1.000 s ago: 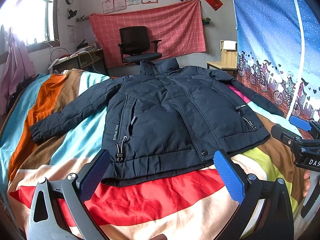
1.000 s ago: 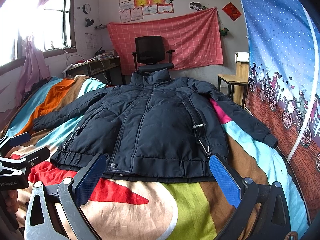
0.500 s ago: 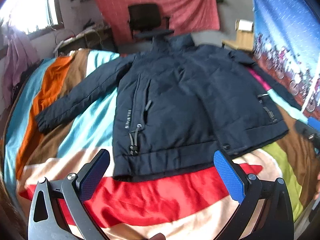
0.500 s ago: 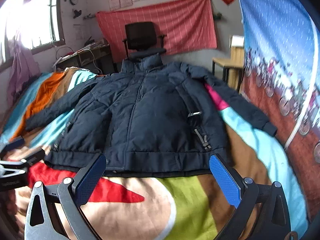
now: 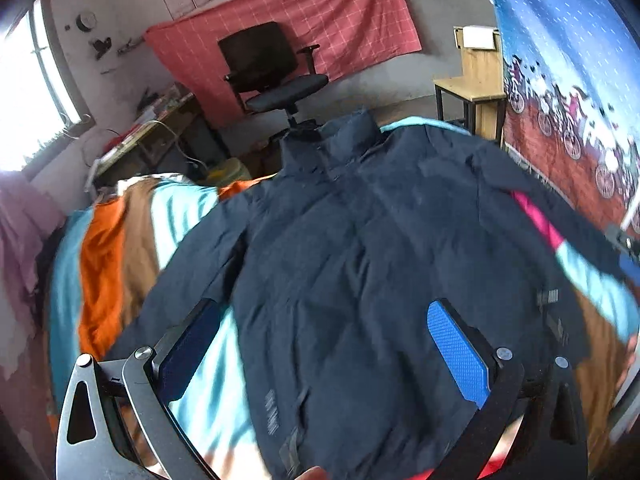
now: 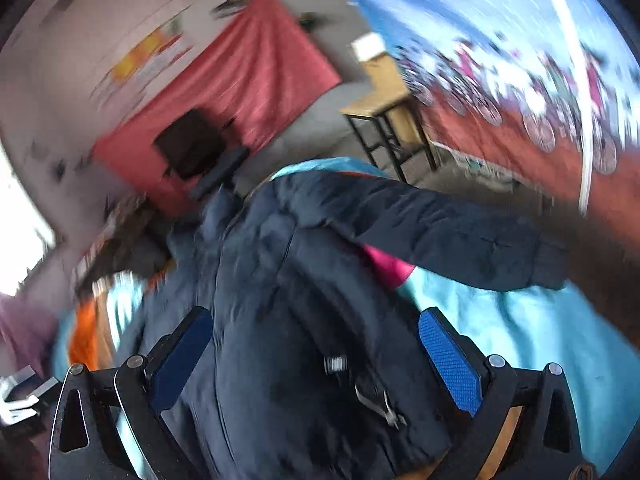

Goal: Fold large clothes

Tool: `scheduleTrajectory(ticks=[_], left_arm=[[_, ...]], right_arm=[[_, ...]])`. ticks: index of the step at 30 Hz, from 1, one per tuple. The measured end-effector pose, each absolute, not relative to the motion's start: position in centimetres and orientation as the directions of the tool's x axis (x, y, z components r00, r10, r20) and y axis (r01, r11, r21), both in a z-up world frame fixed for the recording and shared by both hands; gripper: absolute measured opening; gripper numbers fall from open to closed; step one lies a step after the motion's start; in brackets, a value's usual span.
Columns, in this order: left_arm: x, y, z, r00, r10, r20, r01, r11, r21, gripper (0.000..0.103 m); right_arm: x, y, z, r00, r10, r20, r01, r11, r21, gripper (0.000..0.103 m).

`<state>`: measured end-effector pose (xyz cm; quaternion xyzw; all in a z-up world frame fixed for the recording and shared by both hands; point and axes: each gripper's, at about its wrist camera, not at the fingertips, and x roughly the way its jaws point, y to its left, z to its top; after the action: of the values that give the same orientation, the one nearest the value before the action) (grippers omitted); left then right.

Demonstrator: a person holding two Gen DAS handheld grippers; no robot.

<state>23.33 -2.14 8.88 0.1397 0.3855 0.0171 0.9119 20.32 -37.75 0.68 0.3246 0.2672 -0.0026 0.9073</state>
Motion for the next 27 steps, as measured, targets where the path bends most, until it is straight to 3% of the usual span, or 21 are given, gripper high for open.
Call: scheduleTrajectory(ticks=[9,16,22,27], left_arm=[[36.2,-6.0,5.4,0.735,0.067,-0.675,0.145,0.957,0.253,0.102],[45.7,-9.7,1.5,0.698,-0.065,-0.713,0.211,0.970,0.118,0.102],[52.0,-11.7,-1.3,0.675,-0.107,-0.730,0.188,0.982,0.030,0.102],[54.8,-14.0,-2.9,0.662,-0.114,-0.741,0.225,0.973,0.051,0.102]], right_arm=[[23.0,-43.5,-5.8,0.880,0.220,-0.421,0.268,0.500,0.823,0.103],[24.1,-46.3,-9.8,0.849,0.231,-0.476,0.379,0.361,0.852,0.103],[24.9,-49.3,-11.1,0.869,0.293,-0.400,0.345,0.222,0.912,0.103],[25.2,-50.3,-11.4,0.855,0.297,-0.424,0.385,0.183,0.904,0.103]])
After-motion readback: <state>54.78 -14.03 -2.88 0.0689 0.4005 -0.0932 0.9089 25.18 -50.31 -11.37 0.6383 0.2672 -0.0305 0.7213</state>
